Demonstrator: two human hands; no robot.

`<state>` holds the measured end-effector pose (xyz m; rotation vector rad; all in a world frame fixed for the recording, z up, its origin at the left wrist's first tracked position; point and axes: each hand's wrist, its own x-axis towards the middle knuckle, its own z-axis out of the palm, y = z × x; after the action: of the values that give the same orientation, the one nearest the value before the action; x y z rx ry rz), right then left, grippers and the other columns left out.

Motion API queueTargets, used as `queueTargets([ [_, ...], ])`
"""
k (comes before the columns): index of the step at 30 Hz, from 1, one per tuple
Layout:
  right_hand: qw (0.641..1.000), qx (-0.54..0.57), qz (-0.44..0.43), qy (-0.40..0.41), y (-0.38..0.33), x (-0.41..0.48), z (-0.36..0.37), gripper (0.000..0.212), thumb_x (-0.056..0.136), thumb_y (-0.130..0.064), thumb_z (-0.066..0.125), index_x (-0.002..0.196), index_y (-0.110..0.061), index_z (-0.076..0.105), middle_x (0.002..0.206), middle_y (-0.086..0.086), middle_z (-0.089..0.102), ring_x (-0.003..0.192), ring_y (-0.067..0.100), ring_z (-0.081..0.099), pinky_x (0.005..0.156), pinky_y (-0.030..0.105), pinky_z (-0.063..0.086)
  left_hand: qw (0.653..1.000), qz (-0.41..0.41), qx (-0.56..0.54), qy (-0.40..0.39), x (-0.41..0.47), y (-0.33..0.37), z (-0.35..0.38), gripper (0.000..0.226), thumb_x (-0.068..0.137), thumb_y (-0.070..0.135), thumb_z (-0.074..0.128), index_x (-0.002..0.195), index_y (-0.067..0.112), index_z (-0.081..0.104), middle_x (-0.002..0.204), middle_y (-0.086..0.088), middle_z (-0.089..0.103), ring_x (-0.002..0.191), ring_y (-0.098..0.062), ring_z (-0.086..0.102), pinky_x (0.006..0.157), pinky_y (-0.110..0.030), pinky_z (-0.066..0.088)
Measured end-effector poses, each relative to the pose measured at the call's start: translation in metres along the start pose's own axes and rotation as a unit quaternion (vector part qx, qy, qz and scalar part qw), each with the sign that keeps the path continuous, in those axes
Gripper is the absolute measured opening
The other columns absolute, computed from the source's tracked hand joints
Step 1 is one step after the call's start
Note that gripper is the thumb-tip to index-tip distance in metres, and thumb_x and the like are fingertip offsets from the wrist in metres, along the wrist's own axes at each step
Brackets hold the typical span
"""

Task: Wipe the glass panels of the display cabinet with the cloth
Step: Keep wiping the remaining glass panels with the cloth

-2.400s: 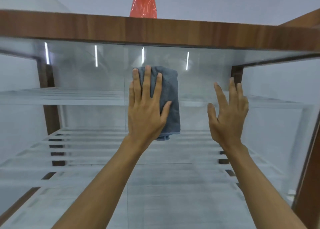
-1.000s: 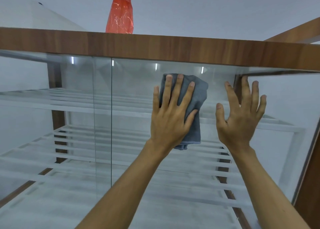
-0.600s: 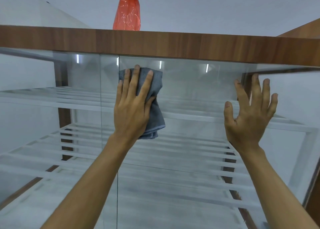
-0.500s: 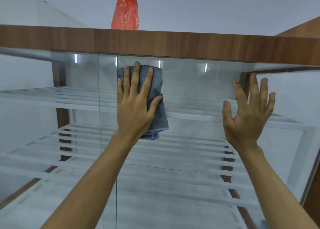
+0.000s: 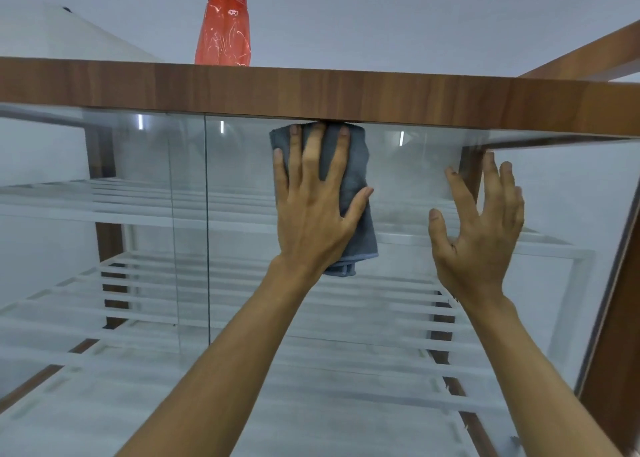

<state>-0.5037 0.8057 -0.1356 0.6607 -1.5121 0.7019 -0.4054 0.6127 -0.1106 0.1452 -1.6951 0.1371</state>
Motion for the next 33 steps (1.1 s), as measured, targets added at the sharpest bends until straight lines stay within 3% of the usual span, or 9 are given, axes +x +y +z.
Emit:
queueTargets([
  [5, 0.999, -0.032, -0.02, -0.028, 0.012, -0.002, -0.007, 0.055, 0.098, -0.039, 0.048, 0.151, -0.024, 0.043, 0.165, 0.011, 0.022, 0.154, 0.034, 0.013, 0.124, 0.057, 0.006, 0.998, 0.065, 0.0, -0.028, -0.021, 0.05, 0.015, 0.071, 0.1, 0.056, 0.046, 0.158, 0.017, 0.03, 0.165, -0.013, 0.025, 0.155, -0.037, 0.014, 0.126, -0.055, 0.009],
  [11, 0.998, -0.019, -0.032, -0.042, 0.017, -0.006, -0.007, 0.058, 0.1, -0.04, 0.046, 0.155, -0.026, 0.035, 0.166, 0.01, 0.017, 0.155, 0.034, 0.009, 0.125, 0.053, 0.001, 0.995, 0.084, 0.021, -0.041, -0.053, 0.035, 0.012, 0.065, 0.104, 0.052, 0.04, 0.159, 0.02, 0.027, 0.166, -0.011, 0.022, 0.156, -0.033, 0.013, 0.127, -0.052, 0.01],
  [21, 0.999, -0.025, -0.03, -0.023, 0.016, -0.006, -0.002, 0.057, 0.099, -0.038, 0.048, 0.154, -0.025, 0.038, 0.166, 0.01, 0.019, 0.154, 0.034, 0.012, 0.125, 0.052, 0.002, 0.998, -0.066, 0.013, -0.011, -0.067, -0.071, -0.021, 0.068, 0.104, 0.049, 0.04, 0.16, 0.015, 0.022, 0.167, -0.013, 0.017, 0.156, -0.031, 0.007, 0.128, -0.048, 0.007],
  [33, 0.999, -0.029, -0.032, -0.017, 0.016, -0.005, -0.002, 0.057, 0.098, -0.038, 0.049, 0.153, -0.023, 0.042, 0.165, 0.011, 0.022, 0.154, 0.034, 0.014, 0.125, 0.052, 0.003, 0.998, -0.055, -0.014, 0.022, -0.016, -0.051, -0.015, 0.072, 0.102, 0.049, 0.045, 0.158, 0.009, 0.027, 0.165, -0.018, 0.02, 0.155, -0.039, 0.009, 0.127, -0.048, 0.001],
])
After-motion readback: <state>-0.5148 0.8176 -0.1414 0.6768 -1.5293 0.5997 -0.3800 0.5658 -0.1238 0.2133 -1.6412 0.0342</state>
